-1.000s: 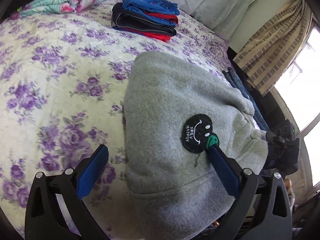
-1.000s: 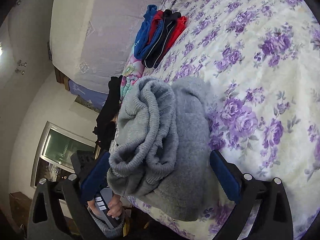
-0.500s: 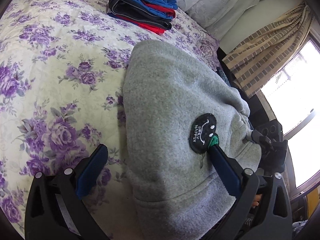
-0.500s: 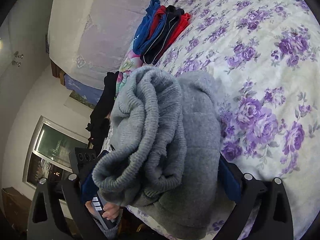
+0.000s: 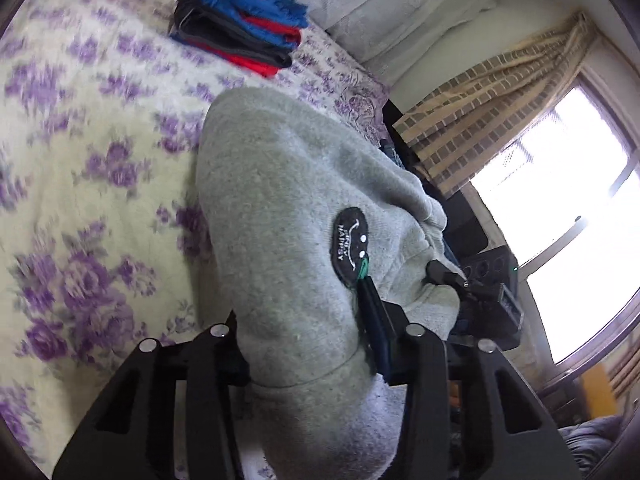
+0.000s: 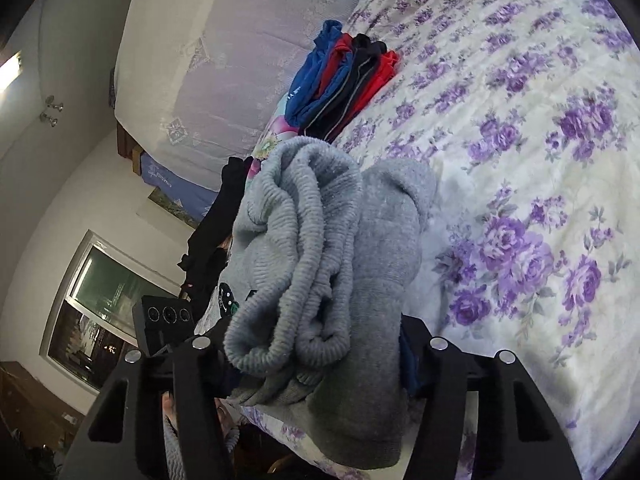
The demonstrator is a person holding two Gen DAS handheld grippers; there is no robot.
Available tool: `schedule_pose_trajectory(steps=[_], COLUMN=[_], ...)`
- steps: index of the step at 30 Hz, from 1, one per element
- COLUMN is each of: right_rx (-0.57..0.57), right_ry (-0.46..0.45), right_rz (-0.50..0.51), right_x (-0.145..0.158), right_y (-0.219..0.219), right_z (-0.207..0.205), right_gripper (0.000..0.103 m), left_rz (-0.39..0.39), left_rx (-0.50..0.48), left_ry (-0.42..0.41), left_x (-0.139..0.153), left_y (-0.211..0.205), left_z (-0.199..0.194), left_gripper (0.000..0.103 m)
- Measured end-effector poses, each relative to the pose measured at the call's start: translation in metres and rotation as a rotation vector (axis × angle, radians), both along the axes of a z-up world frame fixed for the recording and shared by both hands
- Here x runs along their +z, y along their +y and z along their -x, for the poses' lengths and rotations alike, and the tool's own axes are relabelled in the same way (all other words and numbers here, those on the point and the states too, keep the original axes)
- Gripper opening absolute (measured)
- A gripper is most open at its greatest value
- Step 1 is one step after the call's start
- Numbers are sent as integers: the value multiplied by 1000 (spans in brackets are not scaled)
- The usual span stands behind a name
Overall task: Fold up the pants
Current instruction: 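Grasp the grey sweatpants bundle with the left tool and lift it, then carry the bundle with the left tool and lower it onto the clothes stack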
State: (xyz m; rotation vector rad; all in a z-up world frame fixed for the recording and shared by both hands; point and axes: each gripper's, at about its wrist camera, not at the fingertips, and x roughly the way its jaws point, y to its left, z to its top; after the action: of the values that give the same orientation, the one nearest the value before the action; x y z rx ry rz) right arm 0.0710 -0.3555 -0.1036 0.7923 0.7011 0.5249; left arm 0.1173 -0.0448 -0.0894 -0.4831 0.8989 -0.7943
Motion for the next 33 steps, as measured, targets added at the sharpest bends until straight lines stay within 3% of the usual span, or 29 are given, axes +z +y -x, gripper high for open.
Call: schedule_pose_trajectory(steps=[7,14,23,28,33], right_rx=[5,26,51,34,14], right_ry=[-52,-107,-149,-180,-166], right_rz=[3,18,47,87,112], right_x=[32,93,174,203,209], right_y=[1,0,0,1,2], right_z=[-25,-109,-251,-335,-413], right_gripper=[59,59,59,59,59], left_rz=[-40,-82,-102,-56,-29], left_rx=[-1,15,63,107,141], left_ry=[-79,-152,-199,-198,-164], left_x=[40,102,183,190,182], left_y=[3,-4,-10,-4,-4], left_z=[-25,-94,-232,-320,-403], left_gripper=[41,42,43,44,45])
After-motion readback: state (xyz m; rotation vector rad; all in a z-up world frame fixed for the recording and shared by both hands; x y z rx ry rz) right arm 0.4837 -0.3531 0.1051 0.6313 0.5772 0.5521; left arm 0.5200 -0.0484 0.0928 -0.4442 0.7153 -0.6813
